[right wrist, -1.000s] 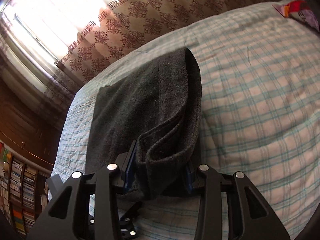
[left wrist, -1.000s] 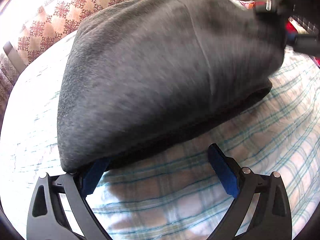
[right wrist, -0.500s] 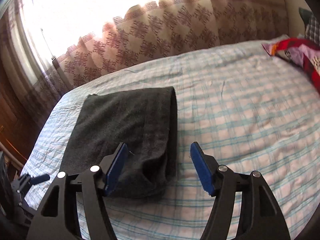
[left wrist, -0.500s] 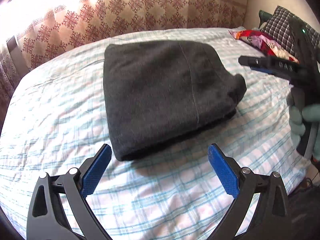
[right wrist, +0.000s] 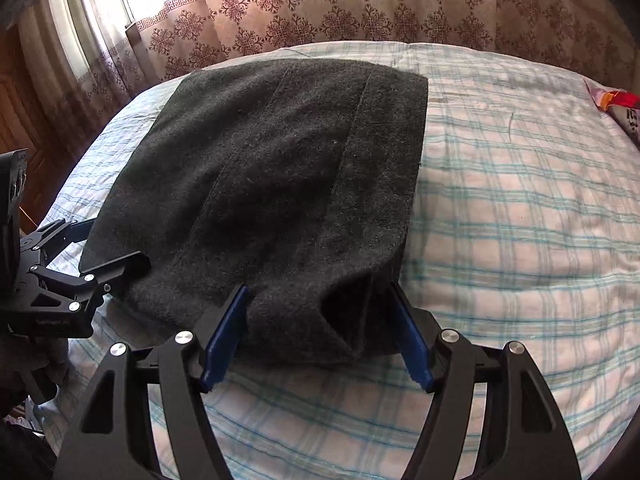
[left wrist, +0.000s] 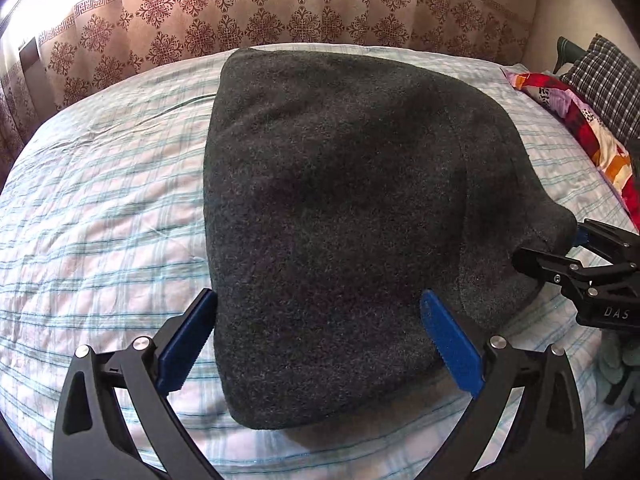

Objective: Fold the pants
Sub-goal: 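Open the right tool and release the folded trousers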

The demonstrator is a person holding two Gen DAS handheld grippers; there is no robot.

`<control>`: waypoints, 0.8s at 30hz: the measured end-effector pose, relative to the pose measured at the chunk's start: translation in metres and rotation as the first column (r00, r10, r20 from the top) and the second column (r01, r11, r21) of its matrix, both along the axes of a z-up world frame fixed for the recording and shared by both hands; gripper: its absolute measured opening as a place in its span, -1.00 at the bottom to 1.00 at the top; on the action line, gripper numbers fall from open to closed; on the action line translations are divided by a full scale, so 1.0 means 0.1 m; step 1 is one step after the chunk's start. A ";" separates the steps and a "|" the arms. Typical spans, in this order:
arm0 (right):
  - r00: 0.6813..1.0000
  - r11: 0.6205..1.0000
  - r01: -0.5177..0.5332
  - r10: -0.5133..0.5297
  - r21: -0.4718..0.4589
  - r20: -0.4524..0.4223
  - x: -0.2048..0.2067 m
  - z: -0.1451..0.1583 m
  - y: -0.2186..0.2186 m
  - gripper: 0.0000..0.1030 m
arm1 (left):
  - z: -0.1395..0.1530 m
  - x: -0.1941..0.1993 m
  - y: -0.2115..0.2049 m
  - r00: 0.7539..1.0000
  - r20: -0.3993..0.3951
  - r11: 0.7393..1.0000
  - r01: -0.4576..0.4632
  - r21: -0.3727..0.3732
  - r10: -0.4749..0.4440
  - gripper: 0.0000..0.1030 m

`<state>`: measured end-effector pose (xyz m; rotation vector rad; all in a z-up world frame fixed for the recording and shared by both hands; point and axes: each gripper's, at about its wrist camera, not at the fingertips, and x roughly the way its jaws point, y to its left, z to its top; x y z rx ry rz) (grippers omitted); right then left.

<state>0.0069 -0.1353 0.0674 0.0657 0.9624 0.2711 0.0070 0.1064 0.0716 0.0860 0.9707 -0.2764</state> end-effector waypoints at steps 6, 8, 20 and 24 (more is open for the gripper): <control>0.983 0.999 0.035 -0.028 -0.035 0.180 0.03 0.62 -0.05 0.32 | 0.47 0.24 -0.07 0.998 0.057 1.000 0.005 0.016 -0.006 0.96; 0.977 1.000 0.008 -0.004 -0.016 0.213 0.14 0.74 -0.01 0.32 | 0.59 0.41 -0.12 0.997 0.079 1.000 0.015 -0.012 -0.014 0.96; 0.985 0.992 -0.128 0.126 0.016 0.115 0.91 0.29 0.21 0.31 | 0.26 1.44 -0.25 0.999 0.035 0.998 -0.038 0.048 0.037 0.96; 0.989 0.991 -0.131 0.132 -0.011 0.071 0.93 0.12 0.25 0.30 | 0.15 1.49 -0.29 0.999 0.037 0.996 -0.036 0.081 0.033 0.96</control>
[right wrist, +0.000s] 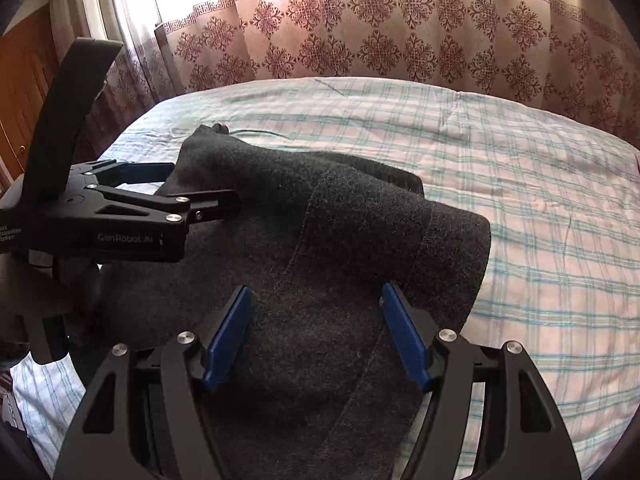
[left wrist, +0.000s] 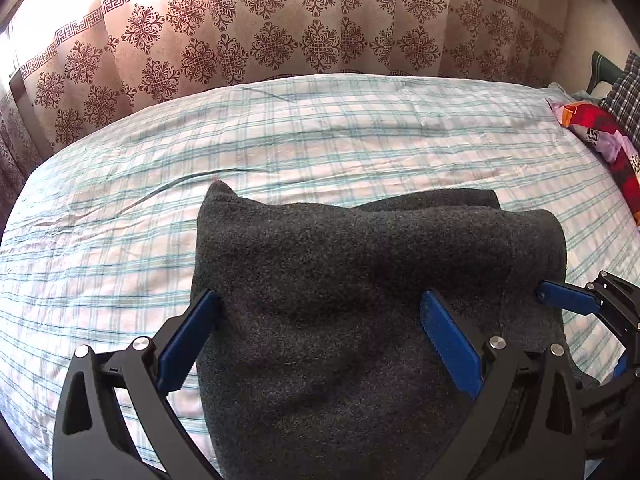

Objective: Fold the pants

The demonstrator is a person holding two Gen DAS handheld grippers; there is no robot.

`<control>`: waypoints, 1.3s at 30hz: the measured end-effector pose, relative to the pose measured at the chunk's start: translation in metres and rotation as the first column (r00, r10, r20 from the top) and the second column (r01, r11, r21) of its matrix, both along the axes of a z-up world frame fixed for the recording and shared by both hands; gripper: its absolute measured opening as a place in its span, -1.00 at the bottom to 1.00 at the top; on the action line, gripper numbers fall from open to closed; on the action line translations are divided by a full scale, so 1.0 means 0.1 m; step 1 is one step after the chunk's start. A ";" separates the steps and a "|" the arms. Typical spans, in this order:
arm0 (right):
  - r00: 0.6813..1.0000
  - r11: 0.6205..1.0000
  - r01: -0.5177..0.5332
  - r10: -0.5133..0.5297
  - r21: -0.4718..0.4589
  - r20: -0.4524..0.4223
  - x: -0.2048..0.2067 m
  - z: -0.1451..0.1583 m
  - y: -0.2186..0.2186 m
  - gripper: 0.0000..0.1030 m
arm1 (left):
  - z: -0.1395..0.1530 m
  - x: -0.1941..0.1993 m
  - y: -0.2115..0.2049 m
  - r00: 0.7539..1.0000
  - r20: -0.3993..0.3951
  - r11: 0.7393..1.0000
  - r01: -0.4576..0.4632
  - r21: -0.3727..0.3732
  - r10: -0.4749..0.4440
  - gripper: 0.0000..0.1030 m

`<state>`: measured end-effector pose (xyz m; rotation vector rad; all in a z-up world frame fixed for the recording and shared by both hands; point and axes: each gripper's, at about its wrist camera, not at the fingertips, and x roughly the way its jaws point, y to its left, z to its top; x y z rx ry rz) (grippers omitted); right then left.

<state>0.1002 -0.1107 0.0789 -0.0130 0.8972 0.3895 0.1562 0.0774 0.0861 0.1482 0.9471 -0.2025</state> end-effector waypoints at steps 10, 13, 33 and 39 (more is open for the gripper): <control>0.998 0.998 0.060 -0.059 -0.027 0.027 -0.29 0.27 -0.01 0.33 | 0.17 -0.22 0.06 0.999 0.029 0.999 -0.038 0.009 0.038 0.96; 0.995 0.994 0.100 -0.099 -0.037 0.030 -0.52 0.37 -0.05 0.58 | 0.31 -0.47 0.13 0.997 0.042 0.998 -0.070 0.003 0.069 0.96; 0.967 0.963 0.251 -0.246 -0.103 0.060 -1.49 0.49 0.04 0.91 | 0.48 -1.87 0.38 0.959 0.033 0.957 -0.283 0.061 0.281 0.96; 0.967 0.964 0.251 -0.245 -0.089 0.067 -1.54 0.53 0.07 0.91 | 0.50 -1.95 0.34 0.963 0.044 0.961 -0.268 0.073 0.265 0.96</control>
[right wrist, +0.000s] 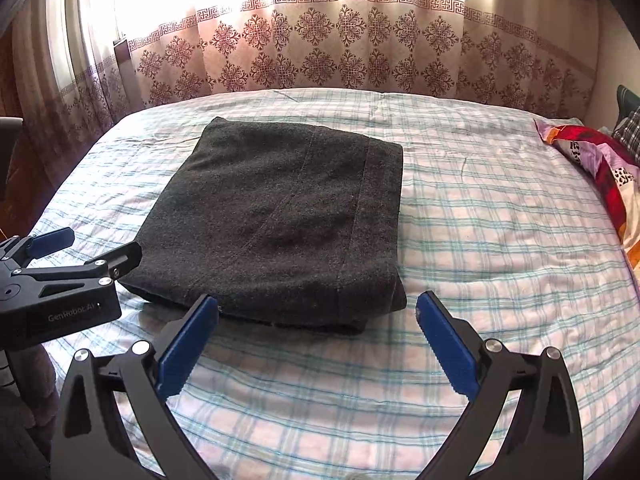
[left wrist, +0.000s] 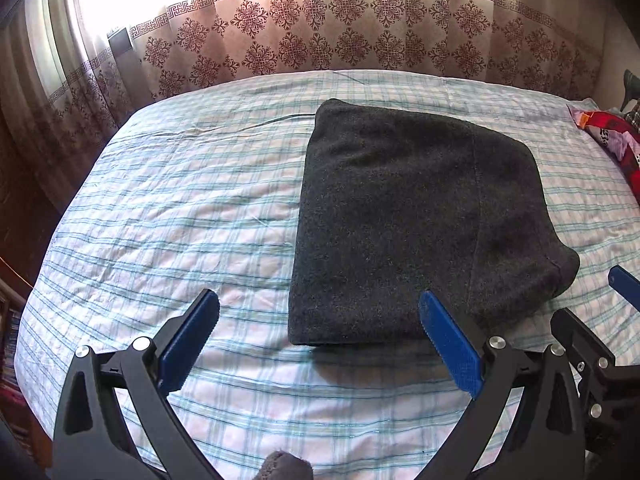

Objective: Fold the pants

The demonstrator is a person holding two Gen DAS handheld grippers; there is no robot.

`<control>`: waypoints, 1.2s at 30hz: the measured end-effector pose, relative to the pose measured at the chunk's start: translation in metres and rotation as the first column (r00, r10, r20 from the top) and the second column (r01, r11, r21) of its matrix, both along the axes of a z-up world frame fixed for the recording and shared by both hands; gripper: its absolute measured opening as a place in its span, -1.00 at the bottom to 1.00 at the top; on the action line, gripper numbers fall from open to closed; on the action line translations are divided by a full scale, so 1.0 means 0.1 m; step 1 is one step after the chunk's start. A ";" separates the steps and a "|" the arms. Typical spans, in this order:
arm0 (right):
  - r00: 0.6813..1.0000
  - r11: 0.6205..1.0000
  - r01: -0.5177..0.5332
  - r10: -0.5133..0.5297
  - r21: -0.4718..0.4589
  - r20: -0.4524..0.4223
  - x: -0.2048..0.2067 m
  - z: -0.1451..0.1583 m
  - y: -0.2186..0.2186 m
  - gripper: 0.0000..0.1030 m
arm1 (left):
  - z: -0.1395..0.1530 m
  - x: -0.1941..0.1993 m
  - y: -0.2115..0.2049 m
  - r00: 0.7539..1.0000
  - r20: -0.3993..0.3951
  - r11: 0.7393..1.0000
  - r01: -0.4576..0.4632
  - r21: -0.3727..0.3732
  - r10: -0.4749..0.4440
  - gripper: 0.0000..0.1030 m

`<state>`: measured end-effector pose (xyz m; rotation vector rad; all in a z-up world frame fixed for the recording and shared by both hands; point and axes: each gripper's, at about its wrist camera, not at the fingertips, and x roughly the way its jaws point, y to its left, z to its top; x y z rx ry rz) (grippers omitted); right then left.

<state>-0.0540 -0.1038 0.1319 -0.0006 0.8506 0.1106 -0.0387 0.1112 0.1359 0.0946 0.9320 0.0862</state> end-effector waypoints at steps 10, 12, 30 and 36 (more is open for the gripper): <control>1.000 1.000 0.002 -0.002 -0.027 0.020 0.00 0.04 0.00 0.91 | -0.02 0.03 0.03 1.000 -0.003 1.000 -0.003 -0.011 0.003 0.96; 1.000 0.999 0.012 -0.011 -0.030 0.019 0.05 0.02 -0.02 0.91 | -0.08 0.08 0.03 1.000 -0.005 1.000 -0.002 0.001 0.002 0.96; 0.977 0.992 0.114 -0.121 -0.050 -0.177 0.30 -0.64 -0.37 0.91 | -0.52 0.36 0.04 0.998 -0.050 1.000 0.023 0.019 -0.022 0.96; 0.989 0.991 0.135 -0.136 -0.025 -0.058 0.29 -0.20 -0.35 0.91 | -0.54 0.36 0.01 0.999 -0.049 1.000 0.018 0.022 -0.017 0.96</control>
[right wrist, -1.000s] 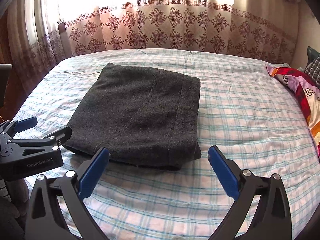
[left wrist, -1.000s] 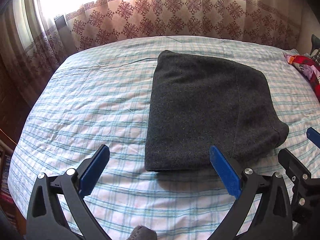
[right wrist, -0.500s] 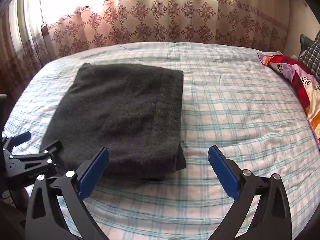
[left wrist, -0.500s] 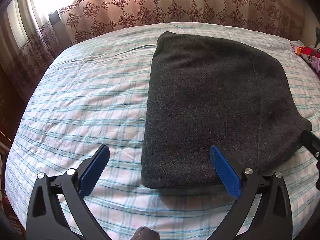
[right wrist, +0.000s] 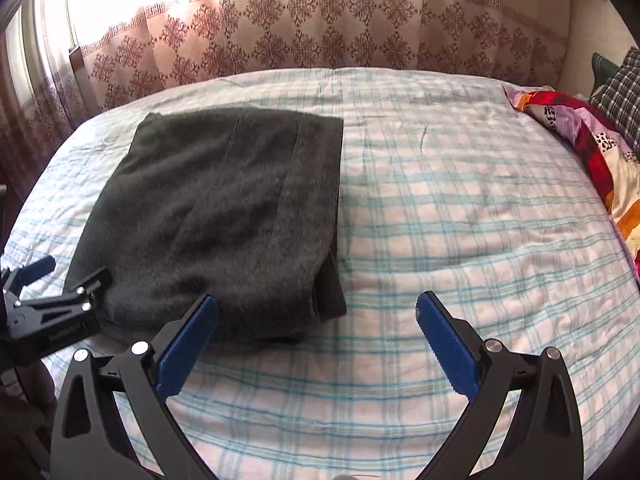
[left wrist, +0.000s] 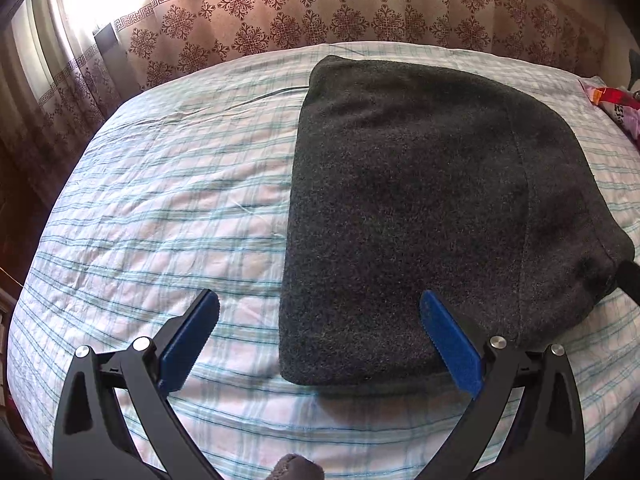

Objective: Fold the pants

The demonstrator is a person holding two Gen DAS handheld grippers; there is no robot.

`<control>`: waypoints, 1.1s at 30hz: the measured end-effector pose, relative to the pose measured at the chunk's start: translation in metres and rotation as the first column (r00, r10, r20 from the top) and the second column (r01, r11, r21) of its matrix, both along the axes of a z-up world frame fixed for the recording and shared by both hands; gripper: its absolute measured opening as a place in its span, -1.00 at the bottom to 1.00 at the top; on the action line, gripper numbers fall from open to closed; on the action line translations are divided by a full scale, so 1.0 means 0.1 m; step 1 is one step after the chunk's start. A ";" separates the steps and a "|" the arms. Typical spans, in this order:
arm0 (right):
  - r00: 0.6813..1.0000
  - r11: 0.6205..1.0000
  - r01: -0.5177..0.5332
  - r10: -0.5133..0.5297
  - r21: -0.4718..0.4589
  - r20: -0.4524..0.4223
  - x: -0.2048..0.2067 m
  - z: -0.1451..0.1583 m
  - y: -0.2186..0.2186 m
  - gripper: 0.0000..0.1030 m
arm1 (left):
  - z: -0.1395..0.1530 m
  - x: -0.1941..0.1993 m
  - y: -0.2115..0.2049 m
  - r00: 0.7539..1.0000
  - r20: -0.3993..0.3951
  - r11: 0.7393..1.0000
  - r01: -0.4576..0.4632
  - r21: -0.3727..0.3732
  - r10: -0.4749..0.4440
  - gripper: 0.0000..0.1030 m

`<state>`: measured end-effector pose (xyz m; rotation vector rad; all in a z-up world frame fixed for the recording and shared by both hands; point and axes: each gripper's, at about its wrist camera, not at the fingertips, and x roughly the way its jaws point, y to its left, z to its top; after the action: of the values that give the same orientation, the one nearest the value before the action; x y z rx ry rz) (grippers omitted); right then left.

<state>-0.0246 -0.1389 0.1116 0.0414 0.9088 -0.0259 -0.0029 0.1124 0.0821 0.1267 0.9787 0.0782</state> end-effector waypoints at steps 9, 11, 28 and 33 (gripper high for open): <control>0.996 1.000 -0.014 0.015 0.005 -0.083 0.12 -0.39 -0.11 0.91 | -0.10 0.01 0.09 1.000 -0.020 0.997 0.014 -0.078 -0.015 0.96; 0.996 0.999 -0.032 0.031 -0.003 -0.081 0.11 -0.50 -0.07 0.91 | -0.14 0.02 0.11 1.000 -0.021 0.996 0.017 -0.090 -0.019 0.96; 1.000 0.989 0.016 -0.012 0.146 -0.026 1.24 0.08 -0.44 0.91 | 0.32 0.77 -0.19 0.993 0.019 0.992 0.114 -0.050 -0.113 0.96; 0.991 0.912 -0.005 0.060 0.410 -0.121 1.68 -0.21 -0.54 0.71 | 0.27 1.40 -0.22 0.994 -0.018 0.988 0.102 -0.118 -0.105 0.96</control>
<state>0.1437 -0.1924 0.0910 0.4208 1.0345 0.1968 0.1368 0.0905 0.1094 0.0706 0.9969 -0.0759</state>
